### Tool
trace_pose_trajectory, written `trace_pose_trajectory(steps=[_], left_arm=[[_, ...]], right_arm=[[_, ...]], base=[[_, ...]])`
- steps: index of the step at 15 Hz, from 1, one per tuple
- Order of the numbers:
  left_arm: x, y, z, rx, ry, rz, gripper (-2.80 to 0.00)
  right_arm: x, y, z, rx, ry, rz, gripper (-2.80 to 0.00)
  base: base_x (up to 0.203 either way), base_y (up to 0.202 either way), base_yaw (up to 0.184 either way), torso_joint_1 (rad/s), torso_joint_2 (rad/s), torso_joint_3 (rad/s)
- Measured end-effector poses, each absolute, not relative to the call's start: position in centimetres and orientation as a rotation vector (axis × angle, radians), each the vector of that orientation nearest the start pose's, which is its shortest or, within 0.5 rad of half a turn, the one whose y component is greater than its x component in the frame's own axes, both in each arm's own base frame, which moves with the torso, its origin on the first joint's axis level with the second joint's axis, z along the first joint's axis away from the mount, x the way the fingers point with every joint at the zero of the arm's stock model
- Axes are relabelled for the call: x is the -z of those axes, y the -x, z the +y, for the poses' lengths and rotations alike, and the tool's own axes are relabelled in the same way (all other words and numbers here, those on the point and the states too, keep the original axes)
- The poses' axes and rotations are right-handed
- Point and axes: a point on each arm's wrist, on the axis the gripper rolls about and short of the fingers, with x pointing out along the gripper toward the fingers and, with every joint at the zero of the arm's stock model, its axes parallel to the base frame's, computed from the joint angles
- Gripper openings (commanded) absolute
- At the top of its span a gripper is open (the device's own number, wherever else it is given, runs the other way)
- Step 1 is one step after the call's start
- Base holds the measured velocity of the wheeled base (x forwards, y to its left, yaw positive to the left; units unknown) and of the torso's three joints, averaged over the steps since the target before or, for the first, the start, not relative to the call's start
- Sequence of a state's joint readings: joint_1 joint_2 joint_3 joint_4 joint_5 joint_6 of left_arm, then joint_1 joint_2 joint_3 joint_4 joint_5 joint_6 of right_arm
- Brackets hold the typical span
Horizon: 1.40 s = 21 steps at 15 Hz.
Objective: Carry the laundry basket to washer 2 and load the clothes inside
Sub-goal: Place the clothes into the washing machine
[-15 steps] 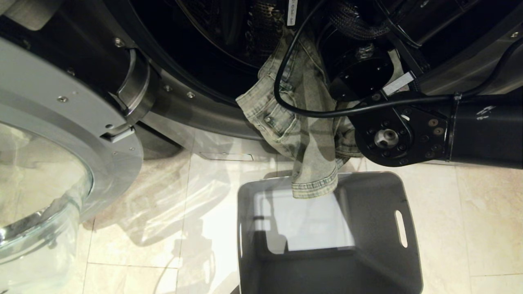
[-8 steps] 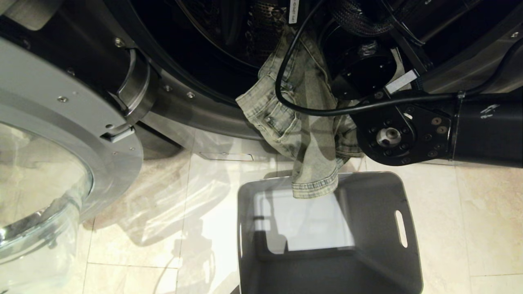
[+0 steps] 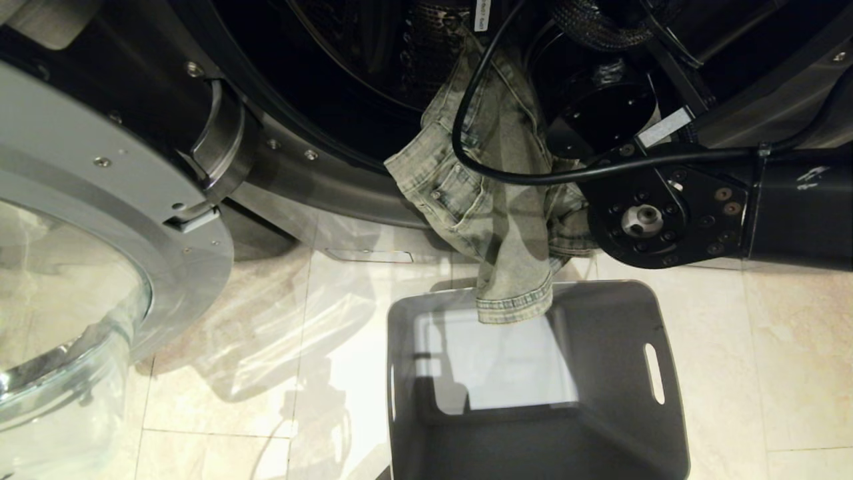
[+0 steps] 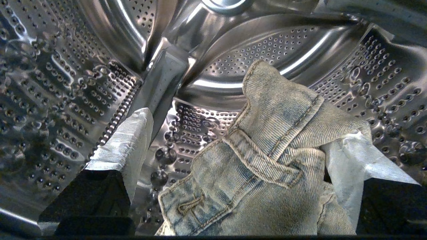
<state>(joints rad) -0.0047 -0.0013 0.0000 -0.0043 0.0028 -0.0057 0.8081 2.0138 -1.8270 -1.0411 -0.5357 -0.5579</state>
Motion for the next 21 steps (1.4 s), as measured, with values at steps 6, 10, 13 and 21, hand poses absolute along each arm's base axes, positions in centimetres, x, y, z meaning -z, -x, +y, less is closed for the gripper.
trace_pose_trajectory(steps=[6,10,13,21], left_arm=[[-7.6,2.3,0.0,0.002,0.005,-0.005,-2.80],[-7.6,2.3,0.0,0.001,0.006,-0.005,-2.80],[-7.6,2.3,0.0,0.001,0.005,-0.006,-2.80],[-7.6,2.3,0.0,0.002,0.005,-0.005,-2.80]], right_arm=[[-39.6,-26.5,26.1,-0.070,-0.009,-0.734,0.00],[-41.0,-25.5,25.1,-0.085,-0.022,-0.829,0.00],[-42.2,-24.3,24.1,-0.070,0.006,-0.967,0.00],[-43.2,-22.4,23.8,-0.118,0.082,-1.203,0.00]], base=[[0.000,0.000,0.000,0.000,0.00,0.000],[0.000,0.000,0.000,0.000,0.00,0.000],[0.000,0.000,0.000,0.000,0.00,0.000],[0.000,0.000,0.000,0.000,0.00,0.000]])
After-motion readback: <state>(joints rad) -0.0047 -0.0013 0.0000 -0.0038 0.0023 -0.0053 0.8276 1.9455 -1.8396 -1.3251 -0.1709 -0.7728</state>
